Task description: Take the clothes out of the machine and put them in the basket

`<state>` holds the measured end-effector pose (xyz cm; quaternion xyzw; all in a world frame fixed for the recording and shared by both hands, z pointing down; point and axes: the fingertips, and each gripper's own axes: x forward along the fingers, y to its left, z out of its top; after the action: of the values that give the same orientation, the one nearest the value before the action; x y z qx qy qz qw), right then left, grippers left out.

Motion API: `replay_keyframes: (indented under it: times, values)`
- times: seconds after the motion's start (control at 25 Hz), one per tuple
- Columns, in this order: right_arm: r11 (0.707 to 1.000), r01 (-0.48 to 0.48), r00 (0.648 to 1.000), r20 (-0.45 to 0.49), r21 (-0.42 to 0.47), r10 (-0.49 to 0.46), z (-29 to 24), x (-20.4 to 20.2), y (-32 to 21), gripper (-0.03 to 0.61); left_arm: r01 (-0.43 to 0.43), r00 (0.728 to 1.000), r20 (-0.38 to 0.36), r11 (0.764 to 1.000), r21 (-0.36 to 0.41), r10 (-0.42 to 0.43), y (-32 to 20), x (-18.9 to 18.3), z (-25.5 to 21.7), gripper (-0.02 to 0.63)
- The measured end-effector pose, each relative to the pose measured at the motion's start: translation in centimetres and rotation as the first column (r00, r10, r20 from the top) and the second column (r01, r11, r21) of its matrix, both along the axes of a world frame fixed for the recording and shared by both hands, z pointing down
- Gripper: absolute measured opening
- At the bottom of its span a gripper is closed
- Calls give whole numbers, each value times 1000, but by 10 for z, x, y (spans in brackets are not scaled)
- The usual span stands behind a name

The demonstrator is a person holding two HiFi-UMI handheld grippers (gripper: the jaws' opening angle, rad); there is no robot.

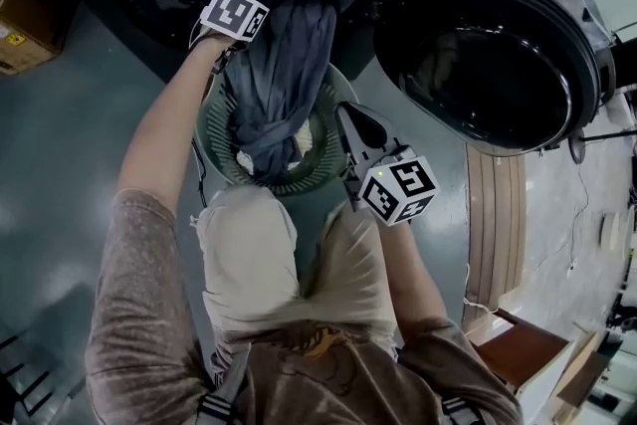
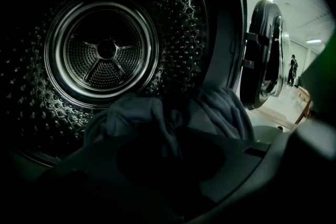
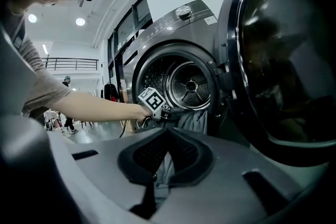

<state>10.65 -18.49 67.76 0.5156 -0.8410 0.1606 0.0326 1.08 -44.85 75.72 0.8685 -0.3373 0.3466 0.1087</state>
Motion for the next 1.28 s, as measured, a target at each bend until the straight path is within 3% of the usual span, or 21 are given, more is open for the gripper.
replay_keyframes:
  times: [0.36,0.68,0.96,1.2,1.28]
  values:
    - [999,-4,1000,3,40,4,-11,10,7,-3,-67,994,-82,998,7,67,72,-4,-23,78]
    - [997,44,998,30,70,-47,-20,-2,14,-3,-191,978,-90,981,-13,190,173,-12,-48,78]
    - [995,61,997,51,85,-65,-26,-3,18,-3,-359,925,-182,923,-138,332,277,6,-56,81]
    - [994,63,996,58,88,-68,-26,-1,22,-3,-438,897,-156,876,-202,413,325,16,-41,93]
    - [994,67,996,59,89,-72,-26,-1,22,-3,-436,899,-121,880,-187,420,328,14,-36,123]
